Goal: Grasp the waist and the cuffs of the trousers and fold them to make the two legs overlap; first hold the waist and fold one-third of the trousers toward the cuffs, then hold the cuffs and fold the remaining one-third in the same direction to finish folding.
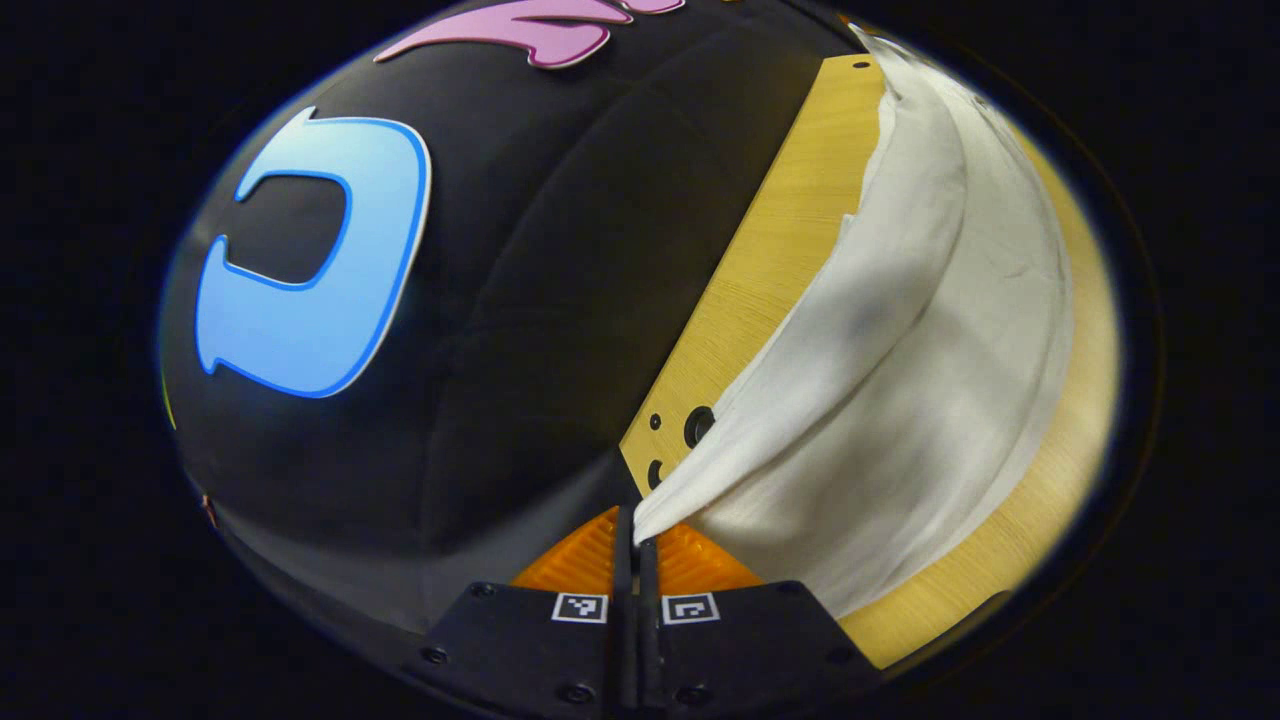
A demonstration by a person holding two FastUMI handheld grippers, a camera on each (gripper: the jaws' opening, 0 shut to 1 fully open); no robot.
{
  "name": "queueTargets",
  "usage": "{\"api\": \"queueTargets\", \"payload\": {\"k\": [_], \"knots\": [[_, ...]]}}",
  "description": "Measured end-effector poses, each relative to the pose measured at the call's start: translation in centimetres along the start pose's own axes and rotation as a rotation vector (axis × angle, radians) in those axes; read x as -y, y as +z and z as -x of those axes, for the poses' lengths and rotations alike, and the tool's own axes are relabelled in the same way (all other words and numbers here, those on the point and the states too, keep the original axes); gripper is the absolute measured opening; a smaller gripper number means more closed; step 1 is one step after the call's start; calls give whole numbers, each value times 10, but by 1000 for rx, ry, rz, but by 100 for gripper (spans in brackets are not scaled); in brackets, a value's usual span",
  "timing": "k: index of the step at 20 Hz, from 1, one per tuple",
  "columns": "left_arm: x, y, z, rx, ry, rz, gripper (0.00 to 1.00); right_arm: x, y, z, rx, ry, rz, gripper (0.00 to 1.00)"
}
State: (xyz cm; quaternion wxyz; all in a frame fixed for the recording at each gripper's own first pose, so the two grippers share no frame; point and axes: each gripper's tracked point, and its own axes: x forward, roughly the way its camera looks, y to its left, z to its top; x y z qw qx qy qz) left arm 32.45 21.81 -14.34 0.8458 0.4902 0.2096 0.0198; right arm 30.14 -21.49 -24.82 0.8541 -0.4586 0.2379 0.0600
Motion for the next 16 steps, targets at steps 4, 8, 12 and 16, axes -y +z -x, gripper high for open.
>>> {"api": "queueTargets", "payload": {"k": [4, 8, 12, 16], "knots": [[28, 3, -36, -46, -39, 42, 6, -19, 0, -20, -41, 58, -80, 7], [47, 15, -39, -34, -71, 91, 6, -38, -23, -21, -126, 156, -249, 23], [48, 25, -16, 23, -66, 225, 61, -38, -13, 9, -69, 162, -488, 100], [44, 10, 16, 11, -59, 371, 96, -39, -27, 32, -67, 152, -595, 98]]}}
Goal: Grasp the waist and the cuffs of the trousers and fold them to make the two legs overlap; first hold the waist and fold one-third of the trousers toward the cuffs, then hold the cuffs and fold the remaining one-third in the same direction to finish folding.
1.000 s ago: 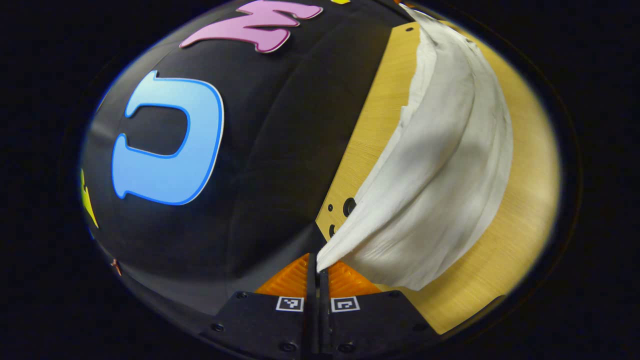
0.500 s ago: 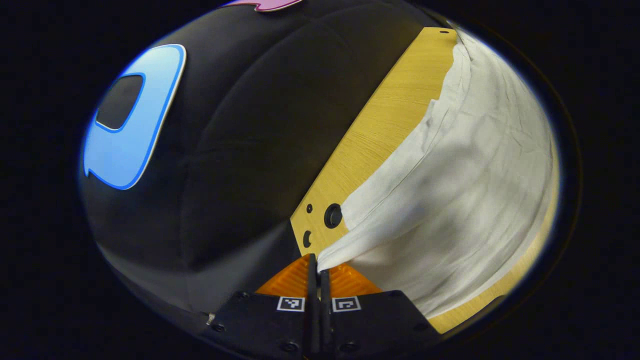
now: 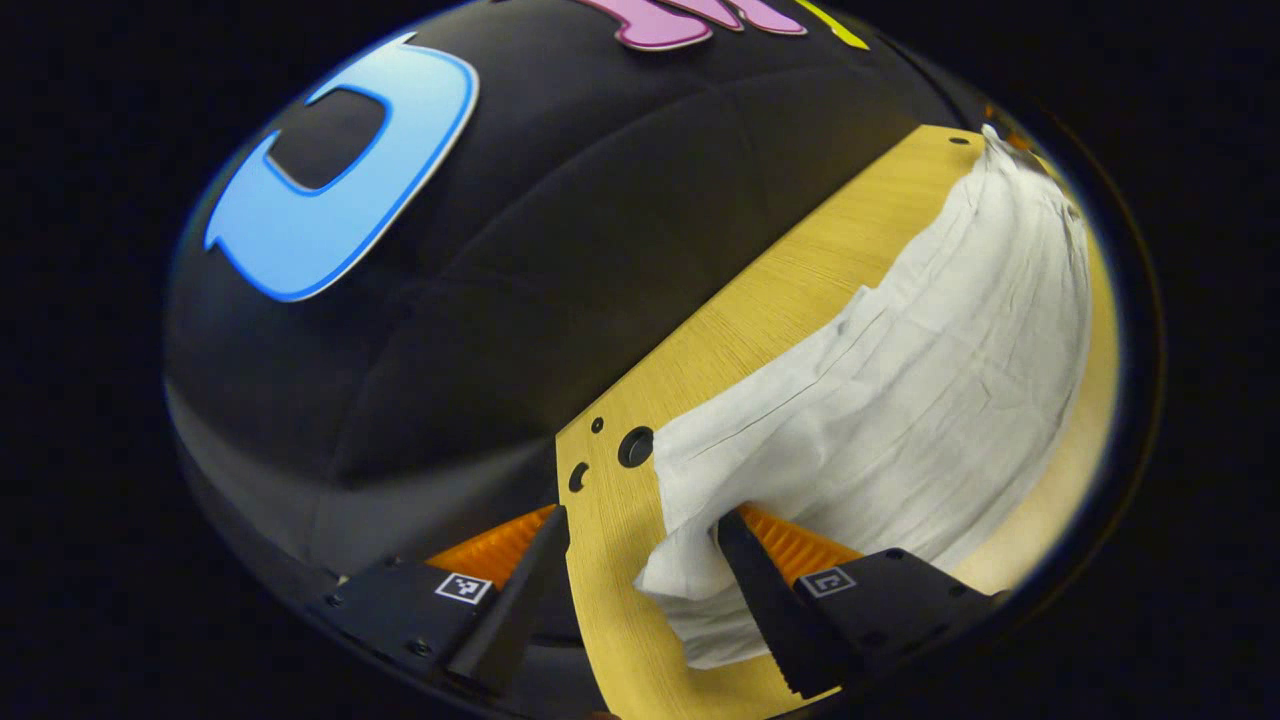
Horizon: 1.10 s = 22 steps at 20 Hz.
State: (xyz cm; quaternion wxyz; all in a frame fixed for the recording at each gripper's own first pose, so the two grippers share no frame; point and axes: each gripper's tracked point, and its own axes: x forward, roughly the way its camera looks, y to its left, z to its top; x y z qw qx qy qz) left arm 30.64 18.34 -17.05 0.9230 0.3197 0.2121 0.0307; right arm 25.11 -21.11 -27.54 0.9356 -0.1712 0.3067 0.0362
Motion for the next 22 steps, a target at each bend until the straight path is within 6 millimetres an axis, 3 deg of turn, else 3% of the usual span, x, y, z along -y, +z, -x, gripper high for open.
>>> {"api": "queueTargets", "payload": {"k": [3, 7, 11, 16, 19, 22], "knots": [[-4, -10, 33, 1, 27, 152, 96, 7, -8, 21, 20, -27, -115, 98], [-14, -20, 86, 27, 125, 352, 97, 14, -2, 42, 112, -39, -359, 98], [-2, -18, 138, 74, 170, 449, 97, 17, -23, 28, 79, -67, -544, 98], [50, -19, 198, 65, 152, 560, 97, 16, -44, 11, 39, -88, -718, 98], [71, -31, 214, 15, 106, 602, 97, 16, -46, 0, 39, -71, -826, 99], [76, -33, 221, -7, 105, 622, 97, 15, -56, -4, 11, -89, -915, 99]]}}
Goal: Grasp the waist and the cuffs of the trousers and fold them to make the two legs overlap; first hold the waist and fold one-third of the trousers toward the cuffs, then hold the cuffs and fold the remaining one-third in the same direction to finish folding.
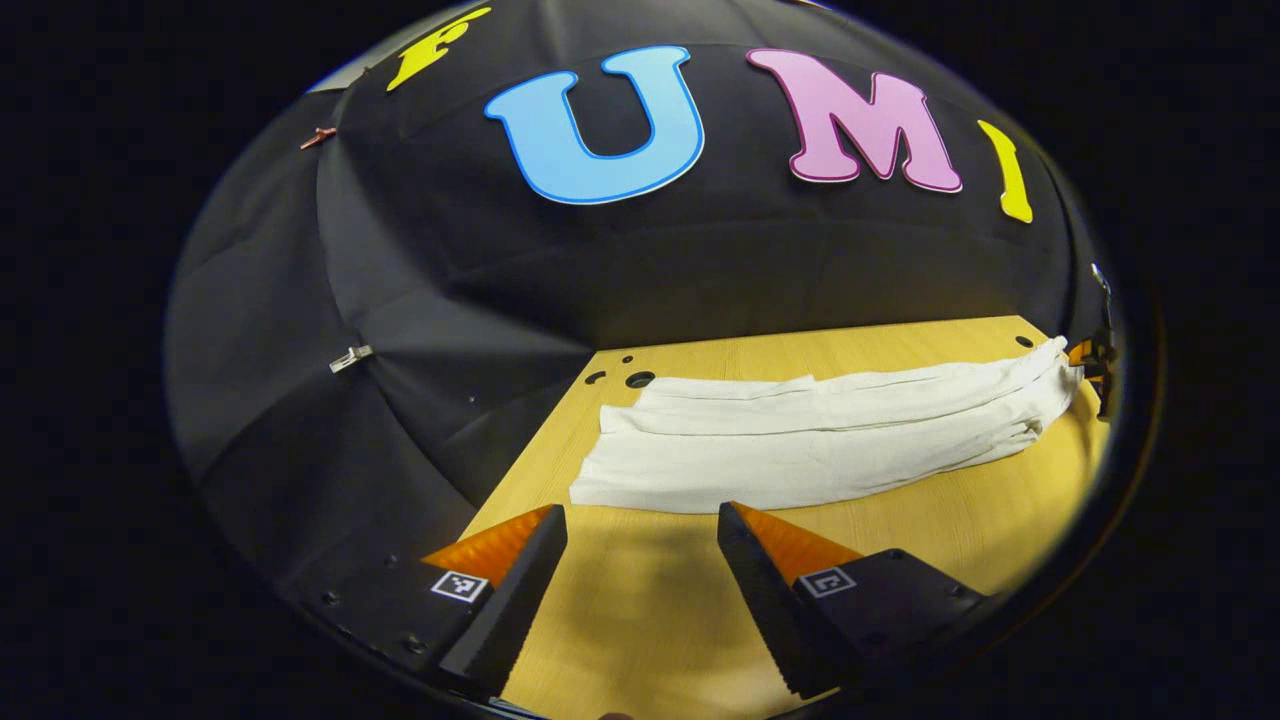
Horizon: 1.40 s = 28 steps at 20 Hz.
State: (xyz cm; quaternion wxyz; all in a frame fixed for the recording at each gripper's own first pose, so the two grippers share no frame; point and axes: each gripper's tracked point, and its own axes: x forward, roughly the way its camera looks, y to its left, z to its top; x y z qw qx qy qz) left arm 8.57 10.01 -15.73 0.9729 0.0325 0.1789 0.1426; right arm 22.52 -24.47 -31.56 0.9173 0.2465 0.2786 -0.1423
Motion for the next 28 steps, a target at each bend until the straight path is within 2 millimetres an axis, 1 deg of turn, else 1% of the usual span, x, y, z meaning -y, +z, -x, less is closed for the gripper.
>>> {"api": "queueTargets", "payload": {"k": [3, 4, 5, 6, 7, 8, 9, 10, 11, 12, 13, 14, 15, 16, 18, 21, 23, 25, 27, 28], "knots": [[4, 6, 1, 6, -1, 11, 97, 5, -15, -14, -32, -27, -58, 99], [7, 9, 2, 9, -9, 25, 97, 5, -20, -13, -45, -34, -60, 99], [10, 11, 3, 12, -15, 35, 97, 6, -15, -14, -19, -43, -46, 99], [11, 12, 2, 14, -16, 38, 97, 4, -17, -15, -29, -48, -41, 99], [13, 11, 2, 12, -20, 35, 97, 4, -12, -14, -13, -66, -32, 98], [15, 10, 3, 9, -23, 31, 97, 5, -17, -16, -28, -87, -35, 96], [17, 9, 3, 6, -30, 31, 97, 5, -12, -12, -25, -97, -36, 94], [20, 9, 3, 3, -38, 35, 97, 1, -16, -18, -45, -85, -56, 85], [22, 7, 3, 1, -45, 41, 97, 0, -16, -22, -45, -89, -70, 65], [23, 7, 2, -2, -47, 46, 97, 1, -21, -29, -57, -79, -80, 58], [24, 4, 1, -5, -46, 49, 97, -1, -23, -23, -68, -76, -91, 57], [24, 3, -1, -10, -45, 50, 97, 0, -24, -27, -71, -73, -88, 25], [23, 1, -1, -14, -37, 51, 97, -4, -24, -21, -75, -65, -83, 22], [23, -2, 0, -16, -33, 51, 97, -6, -23, -23, -67, -57, -63, 18], [27, -2, -1, -15, -48, 59, 97, -8, -22, -17, -62, -47, -17, 10], [28, -4, 0, -19, -55, 56, 97, -13, -14, -12, -42, -51, 41, 10], [28, -4, 1, -15, -59, 50, 97, -24, 2, -1, 6, -33, 133, 9], [28, -4, 2, -13, -59, 48, 97, -39, 21, 18, 50, -3, 222, 10], [30, -5, 3, -11, -58, 45, 97, -55, 41, 45, 97, 32, 273, 10], [31, -7, 3, -11, -60, 42, 97, -57, 47, 57, 129, 44, 295, 10]]}}
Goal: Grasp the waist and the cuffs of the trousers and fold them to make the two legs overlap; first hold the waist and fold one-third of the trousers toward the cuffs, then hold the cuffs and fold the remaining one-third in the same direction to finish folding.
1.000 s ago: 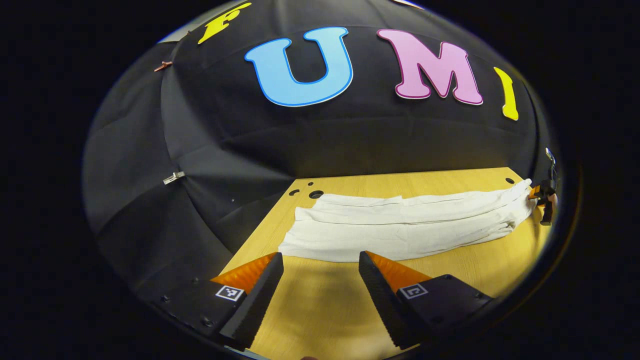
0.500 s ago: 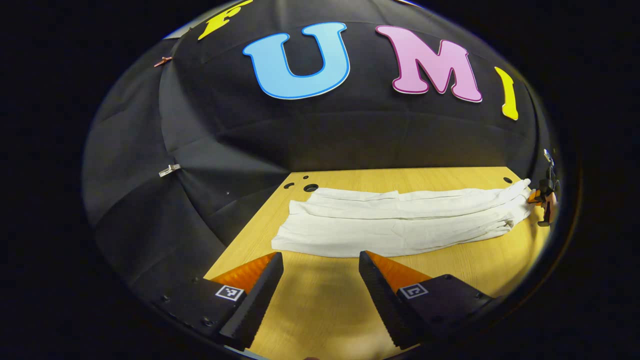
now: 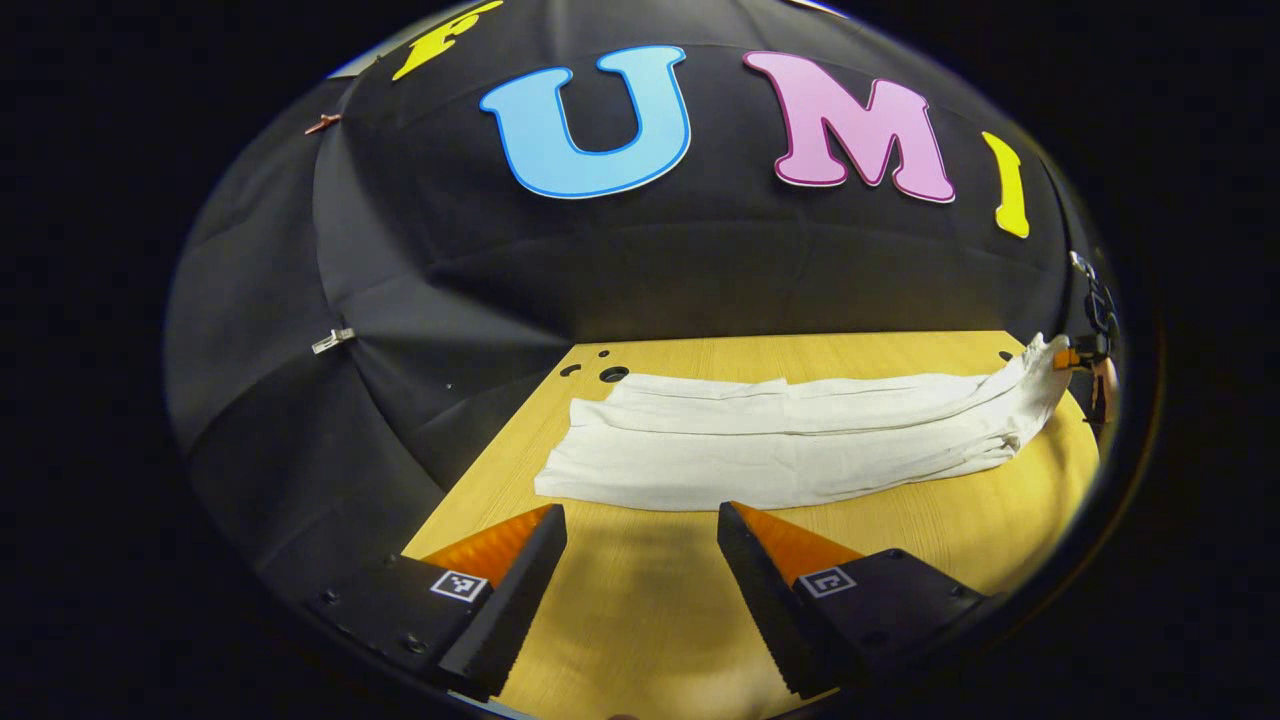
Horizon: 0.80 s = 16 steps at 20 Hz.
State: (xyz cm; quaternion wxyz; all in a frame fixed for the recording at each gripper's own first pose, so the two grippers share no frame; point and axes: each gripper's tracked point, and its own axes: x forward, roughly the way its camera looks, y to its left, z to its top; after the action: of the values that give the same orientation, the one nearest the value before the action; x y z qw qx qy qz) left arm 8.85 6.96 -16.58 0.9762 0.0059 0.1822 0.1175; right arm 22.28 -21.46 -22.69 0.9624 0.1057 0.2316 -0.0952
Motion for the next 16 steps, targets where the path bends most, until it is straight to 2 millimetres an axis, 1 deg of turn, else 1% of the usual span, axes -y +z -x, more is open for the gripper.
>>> {"api": "queueTargets", "payload": {"k": [1, 2, 5, 7, 10, 12, 14, 16], "knots": [[1, -1, 1, -4, -1, -5, 97, -6, 12, 9, 43, 20, 23, 9], [1, -2, 2, -8, -2, -8, 97, -15, 19, 19, 74, 47, 56, 9], [2, 0, 5, 2, -14, -8, 97, -22, 31, 48, 146, 121, 153, 9], [-1, -2, 6, 1, -1, -16, 97, -30, 45, 68, 192, 162, 208, 9], [5, -5, 9, 12, -16, -63, 97, -41, 58, 97, 247, 239, 231, 9], [9, -9, 11, 19, -25, -67, 97, -41, 65, 108, 269, 295, 229, 9], [11, -16, 8, 17, -24, -48, 97, -42, 65, 110, 275, 374, 216, 9], [12, -25, 5, 7, -18, -16, 97, -44, 62, 116, 245, 457, 205, 9]]}}
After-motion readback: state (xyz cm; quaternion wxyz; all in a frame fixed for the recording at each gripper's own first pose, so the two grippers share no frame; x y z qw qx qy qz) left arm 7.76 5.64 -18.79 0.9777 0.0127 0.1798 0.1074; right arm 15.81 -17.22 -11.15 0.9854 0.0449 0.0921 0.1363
